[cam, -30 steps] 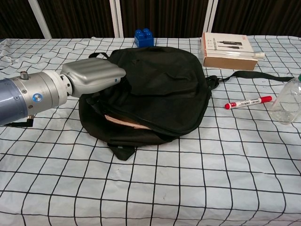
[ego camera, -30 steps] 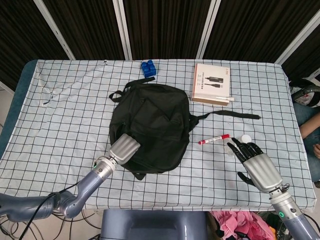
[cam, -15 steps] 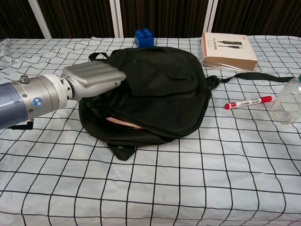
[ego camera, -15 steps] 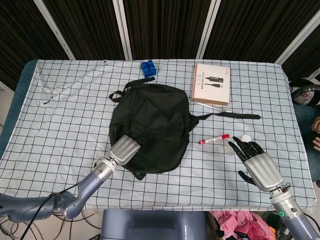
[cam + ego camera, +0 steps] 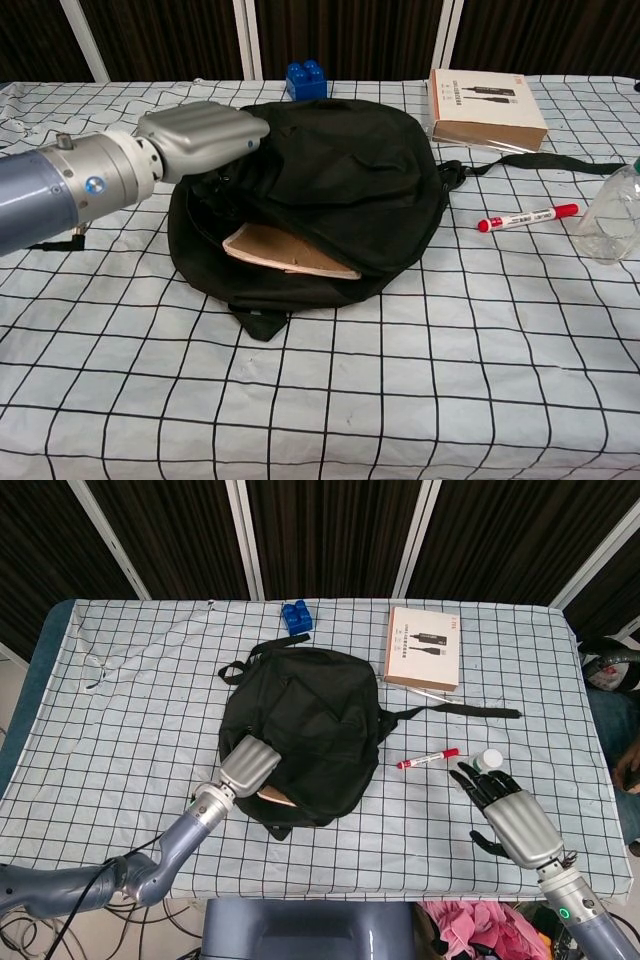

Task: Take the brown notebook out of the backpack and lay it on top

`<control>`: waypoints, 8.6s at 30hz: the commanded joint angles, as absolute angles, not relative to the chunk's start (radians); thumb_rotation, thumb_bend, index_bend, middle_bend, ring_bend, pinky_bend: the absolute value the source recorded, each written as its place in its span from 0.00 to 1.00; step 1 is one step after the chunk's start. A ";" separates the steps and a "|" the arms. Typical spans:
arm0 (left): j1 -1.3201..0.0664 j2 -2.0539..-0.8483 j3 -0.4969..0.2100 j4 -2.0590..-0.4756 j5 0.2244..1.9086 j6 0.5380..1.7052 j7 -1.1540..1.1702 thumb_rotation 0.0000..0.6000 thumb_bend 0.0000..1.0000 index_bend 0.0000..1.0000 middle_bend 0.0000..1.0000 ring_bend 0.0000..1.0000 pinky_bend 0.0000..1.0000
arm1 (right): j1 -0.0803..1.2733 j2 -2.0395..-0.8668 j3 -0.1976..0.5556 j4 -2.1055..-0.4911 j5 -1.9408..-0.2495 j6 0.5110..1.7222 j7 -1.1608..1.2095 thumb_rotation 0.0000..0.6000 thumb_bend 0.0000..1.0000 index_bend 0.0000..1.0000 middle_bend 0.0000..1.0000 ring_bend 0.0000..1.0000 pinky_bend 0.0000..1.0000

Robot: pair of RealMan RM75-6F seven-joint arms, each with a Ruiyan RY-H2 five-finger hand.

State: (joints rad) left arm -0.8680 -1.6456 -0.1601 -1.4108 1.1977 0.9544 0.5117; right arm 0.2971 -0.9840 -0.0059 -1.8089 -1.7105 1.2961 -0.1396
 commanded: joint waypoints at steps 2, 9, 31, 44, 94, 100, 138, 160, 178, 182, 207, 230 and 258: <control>-0.895 -1.661 -0.217 -1.369 1.174 0.955 0.472 1.00 0.39 0.63 0.69 0.50 0.38 | 0.296 -0.956 -0.026 -1.855 -1.748 1.296 -0.144 1.00 0.20 0.00 0.06 0.21 0.20; -0.920 -1.667 -0.268 -1.303 1.155 0.966 0.457 1.00 0.39 0.65 0.71 0.52 0.41 | 0.301 -0.951 -0.047 -1.878 -1.787 1.275 -0.161 1.00 0.20 0.00 0.06 0.21 0.20; -0.976 -1.680 -0.377 -1.170 1.048 0.960 0.386 1.00 0.39 0.66 0.71 0.52 0.41 | 0.546 -1.134 0.093 -1.810 -1.732 0.988 -0.268 1.00 0.20 0.00 0.09 0.21 0.23; -1.012 -1.716 -0.395 -1.162 0.980 0.927 0.369 1.00 0.39 0.66 0.71 0.52 0.41 | 0.677 -1.274 0.165 -1.672 -1.666 0.921 -0.306 1.00 0.20 0.00 0.09 0.21 0.23; -1.019 -1.752 -0.417 -1.163 0.934 1.017 0.369 1.00 0.39 0.66 0.70 0.52 0.41 | 0.874 -1.648 0.086 -1.235 -1.696 0.944 -0.282 1.00 0.15 0.00 0.09 0.21 0.23; -1.017 -1.748 -0.422 -1.172 0.931 1.026 0.368 1.00 0.39 0.66 0.70 0.51 0.41 | 0.888 -1.675 0.069 -1.206 -1.711 0.942 -0.300 1.00 0.15 0.00 0.09 0.21 0.22; -1.018 -1.705 -0.390 -1.224 0.909 1.000 0.391 1.00 0.39 0.66 0.70 0.51 0.41 | 0.924 -1.793 0.036 -0.995 -1.693 0.972 -0.151 1.00 0.15 0.00 0.09 0.21 0.20; -1.019 -1.704 -0.382 -1.236 0.911 1.014 0.408 1.00 0.39 0.66 0.70 0.51 0.41 | 0.922 -1.932 0.017 -0.786 -1.713 1.063 -0.060 1.00 0.20 0.17 0.24 0.35 0.25; -1.018 -1.685 -0.386 -1.267 0.890 1.020 0.437 1.00 0.39 0.66 0.70 0.51 0.41 | 0.903 -1.995 0.049 -0.737 -1.660 1.092 0.051 1.00 0.41 0.35 0.41 0.48 0.36; -1.018 -1.680 -0.387 -1.273 0.883 1.020 0.443 1.00 0.39 0.66 0.70 0.51 0.41 | 0.896 -1.997 0.056 -0.742 -1.643 1.089 0.083 1.00 0.44 0.39 0.42 0.49 0.37; -1.008 -1.642 -0.385 -1.317 0.839 0.993 0.434 1.00 0.38 0.66 0.68 0.50 0.41 | 0.838 -1.904 0.080 -0.863 -1.662 1.289 0.187 1.00 0.54 0.68 0.62 0.65 0.50; -1.011 -1.716 -0.345 -1.216 0.907 0.993 0.377 1.00 0.38 0.66 0.68 0.49 0.41 | 0.629 -1.378 0.069 -1.443 -1.722 1.625 0.205 1.00 0.54 0.68 0.61 0.64 0.50; -1.005 -1.292 -0.289 -1.687 0.635 0.555 0.316 1.00 0.01 0.10 0.02 0.00 0.00 | 0.591 -1.238 0.273 -1.317 -1.522 1.579 0.173 1.00 0.57 0.68 0.60 0.64 0.50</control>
State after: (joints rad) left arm -0.9849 -1.4572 -0.2922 -1.5218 0.7921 0.7378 0.3776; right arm 0.5717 -1.2186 0.2634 -1.3448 -1.5417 1.6092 0.1872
